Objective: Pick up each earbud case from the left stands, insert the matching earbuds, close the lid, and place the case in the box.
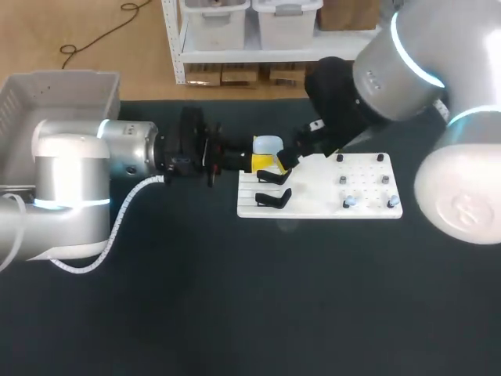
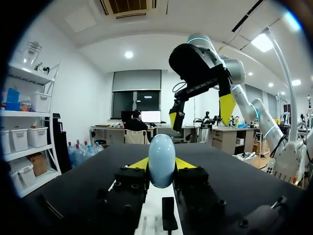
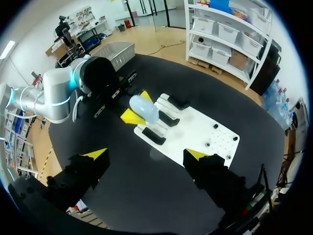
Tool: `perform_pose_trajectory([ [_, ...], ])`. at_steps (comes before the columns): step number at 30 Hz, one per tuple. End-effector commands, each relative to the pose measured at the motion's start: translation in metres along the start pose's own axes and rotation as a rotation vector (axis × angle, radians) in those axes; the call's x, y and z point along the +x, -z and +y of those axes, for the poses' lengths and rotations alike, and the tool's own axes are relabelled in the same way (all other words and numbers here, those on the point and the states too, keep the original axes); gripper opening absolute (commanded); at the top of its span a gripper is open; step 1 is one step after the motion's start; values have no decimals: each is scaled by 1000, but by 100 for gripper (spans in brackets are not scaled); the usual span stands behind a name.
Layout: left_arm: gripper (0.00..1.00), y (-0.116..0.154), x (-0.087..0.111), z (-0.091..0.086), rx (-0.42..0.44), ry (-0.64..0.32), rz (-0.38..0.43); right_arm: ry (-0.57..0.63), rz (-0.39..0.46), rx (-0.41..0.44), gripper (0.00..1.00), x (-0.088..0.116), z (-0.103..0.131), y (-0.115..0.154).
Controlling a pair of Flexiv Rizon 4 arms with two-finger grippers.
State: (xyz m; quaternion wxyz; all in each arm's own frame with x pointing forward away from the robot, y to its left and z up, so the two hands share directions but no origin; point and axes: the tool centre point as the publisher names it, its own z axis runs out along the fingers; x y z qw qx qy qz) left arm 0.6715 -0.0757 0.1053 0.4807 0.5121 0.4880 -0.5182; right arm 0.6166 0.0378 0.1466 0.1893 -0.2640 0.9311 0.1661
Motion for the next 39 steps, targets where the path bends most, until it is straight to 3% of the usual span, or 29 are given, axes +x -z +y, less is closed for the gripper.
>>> perform_pose_trajectory([
  [1,0,0,0,-2,-6,-2,0,-3,17,-3,100,-11,-2,-11],
  [21,0,0,0,-2,-6,-2,0,-30,54,7,100,-30,-13,-39],
  [39,0,0,0,-2,-6,-2,0,-71,48,37,100,-35,-28,-45],
])
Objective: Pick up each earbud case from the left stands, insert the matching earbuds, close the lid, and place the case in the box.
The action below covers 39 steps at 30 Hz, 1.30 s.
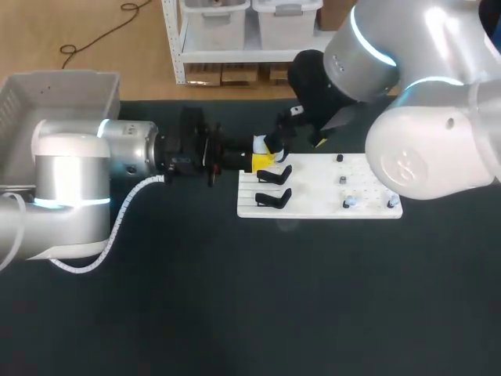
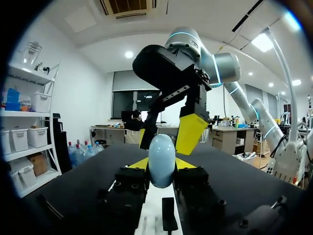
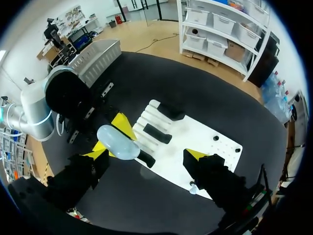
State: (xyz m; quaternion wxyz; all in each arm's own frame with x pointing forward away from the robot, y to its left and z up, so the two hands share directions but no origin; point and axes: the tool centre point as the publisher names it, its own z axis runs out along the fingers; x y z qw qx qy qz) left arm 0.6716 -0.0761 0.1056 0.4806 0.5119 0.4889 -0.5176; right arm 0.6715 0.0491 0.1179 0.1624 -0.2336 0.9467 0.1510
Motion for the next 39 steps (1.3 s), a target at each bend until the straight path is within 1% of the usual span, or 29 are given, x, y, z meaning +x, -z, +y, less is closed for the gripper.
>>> perform_pose_trajectory([
  [1,0,0,0,-2,-4,-3,-2,-6,-8,8,100,0,-1,0],
  [5,0,0,0,-2,-4,-3,-2,-12,-17,10,100,-2,-2,2],
  [9,0,0,0,-2,-4,-3,-2,-23,-45,7,100,-6,-4,7],
  [14,0,0,0,-2,-4,-3,-2,-25,-85,13,100,-11,-5,21],
  [17,0,0,0,-2,-4,-3,-2,-8,-107,44,100,-8,-9,32],
  [21,0,0,0,-2,-4,-3,-2,27,-109,135,100,7,-23,52],
  [24,0,0,0,-2,-4,-3,-2,42,-82,202,100,22,-35,61],
  [29,0,0,0,-2,-4,-3,-2,25,-20,270,100,45,-56,67],
  [35,0,0,0,-2,-4,-3,-2,-22,77,307,100,72,-78,60],
  [39,0,0,0,-2,-4,-3,-2,-49,144,303,100,90,-87,52],
])
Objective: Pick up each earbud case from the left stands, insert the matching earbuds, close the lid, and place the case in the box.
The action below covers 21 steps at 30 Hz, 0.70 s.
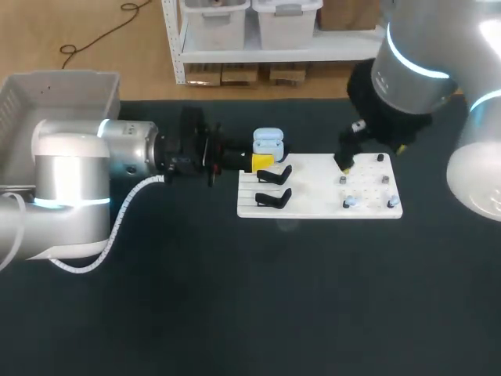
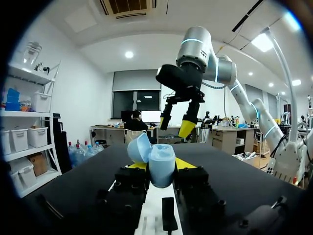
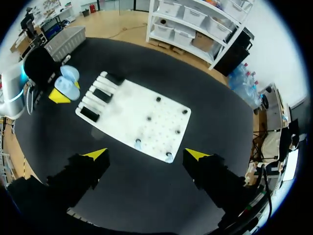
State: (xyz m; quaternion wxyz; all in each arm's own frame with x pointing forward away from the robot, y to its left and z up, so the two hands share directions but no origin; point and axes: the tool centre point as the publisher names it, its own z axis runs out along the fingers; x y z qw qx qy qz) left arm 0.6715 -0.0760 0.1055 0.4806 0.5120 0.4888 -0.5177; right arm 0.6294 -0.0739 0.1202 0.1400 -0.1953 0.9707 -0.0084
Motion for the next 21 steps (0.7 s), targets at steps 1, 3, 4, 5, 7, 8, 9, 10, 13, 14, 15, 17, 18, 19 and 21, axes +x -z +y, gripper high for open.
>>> perform_pose_trajectory([
  [1,0,0,0,-2,-5,-3,-2,-5,48,-10,100,10,-5,-9],
  [3,0,0,0,-2,-5,-3,-2,-9,73,-11,93,16,-8,-13],
  [4,0,0,0,-2,-5,-3,-2,-10,84,-11,91,19,-10,-15],
  [5,0,0,0,-2,-5,-3,-2,-14,94,-12,89,21,-12,-17],
  [7,0,0,0,-2,-5,-3,-2,-19,111,-12,69,26,-18,-20],
  [8,0,0,0,-2,-5,-3,-2,-21,120,-12,63,29,-20,-22],
  [9,0,0,0,-2,-5,-3,-2,-20,132,-13,57,31,-22,-23],
  [10,0,0,0,-2,-5,-3,-2,-21,137,-14,51,34,-24,-25],
  [13,0,0,0,-2,-5,-3,-2,-12,167,-12,49,42,-27,-29],
  [14,0,0,0,-2,-5,-3,-2,-8,176,-7,49,44,-28,-30],
  [15,0,0,0,-2,-5,-3,-2,-1,187,-5,48,46,-29,-32],
  [17,0,0,0,-2,-5,-3,-2,18,209,2,49,51,-31,-36],
  [18,0,0,0,-2,-5,-3,-2,30,221,3,49,54,-32,-38],
  [19,0,0,0,-2,-5,-3,-2,44,232,1,49,57,-32,-40],
  [21,0,0,0,-2,-5,-3,-2,64,255,7,49,61,-34,-44],
])
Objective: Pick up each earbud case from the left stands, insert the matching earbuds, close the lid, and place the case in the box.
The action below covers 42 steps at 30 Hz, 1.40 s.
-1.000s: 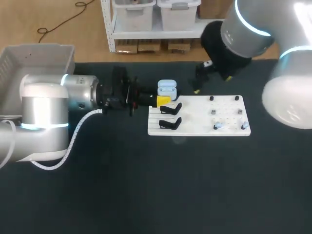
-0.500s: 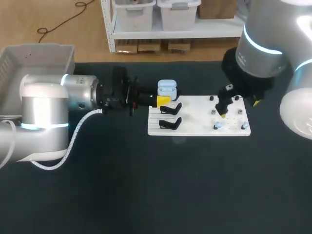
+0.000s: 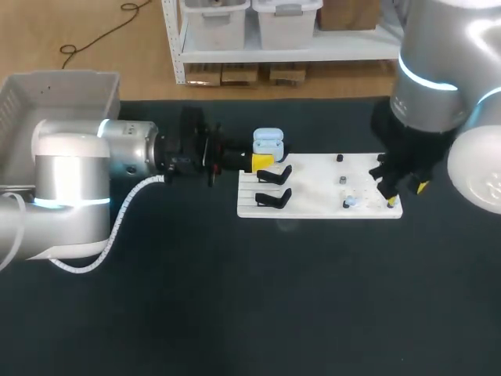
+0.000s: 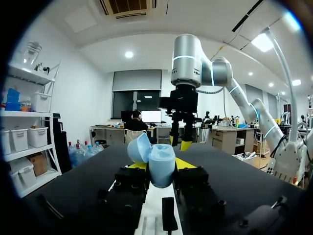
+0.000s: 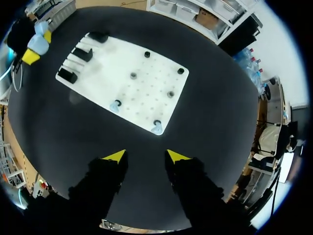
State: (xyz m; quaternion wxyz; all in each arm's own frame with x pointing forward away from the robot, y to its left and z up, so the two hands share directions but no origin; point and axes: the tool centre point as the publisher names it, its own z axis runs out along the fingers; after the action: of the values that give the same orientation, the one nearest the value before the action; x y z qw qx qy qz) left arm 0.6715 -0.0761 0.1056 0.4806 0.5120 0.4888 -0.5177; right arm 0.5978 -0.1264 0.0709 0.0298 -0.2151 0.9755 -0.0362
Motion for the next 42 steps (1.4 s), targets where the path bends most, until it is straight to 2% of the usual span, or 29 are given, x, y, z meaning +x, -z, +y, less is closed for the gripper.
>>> perform_pose_trajectory([
  [1,0,0,0,-2,-5,-3,-2,27,36,7,50,-1,-2,-9],
  [2,0,0,0,-2,-5,-3,-2,34,43,6,52,0,-3,-11],
  [7,0,0,0,-2,-5,-3,-2,53,53,8,49,0,-7,-19],
  [8,0,0,0,-2,-5,-3,-2,58,52,10,52,-1,-8,-20],
  [10,0,0,0,-2,-5,-3,-2,72,48,19,63,-3,-8,-23],
  [11,0,0,0,-2,-5,-3,-2,80,48,27,64,-4,-9,-24],
  [16,0,0,0,-2,-5,-3,-2,109,54,52,64,-9,-12,-32],
  [18,0,0,0,-2,-5,-3,-2,118,56,59,56,-11,-13,-35],
  [20,0,0,0,-2,-5,-3,-2,129,58,69,55,-12,-14,-38],
  [32,0,0,0,-2,-5,-3,-2,166,58,107,60,-20,-15,-48],
  [42,0,0,0,-2,-5,-3,-2,164,57,132,52,-20,-19,-56],
])
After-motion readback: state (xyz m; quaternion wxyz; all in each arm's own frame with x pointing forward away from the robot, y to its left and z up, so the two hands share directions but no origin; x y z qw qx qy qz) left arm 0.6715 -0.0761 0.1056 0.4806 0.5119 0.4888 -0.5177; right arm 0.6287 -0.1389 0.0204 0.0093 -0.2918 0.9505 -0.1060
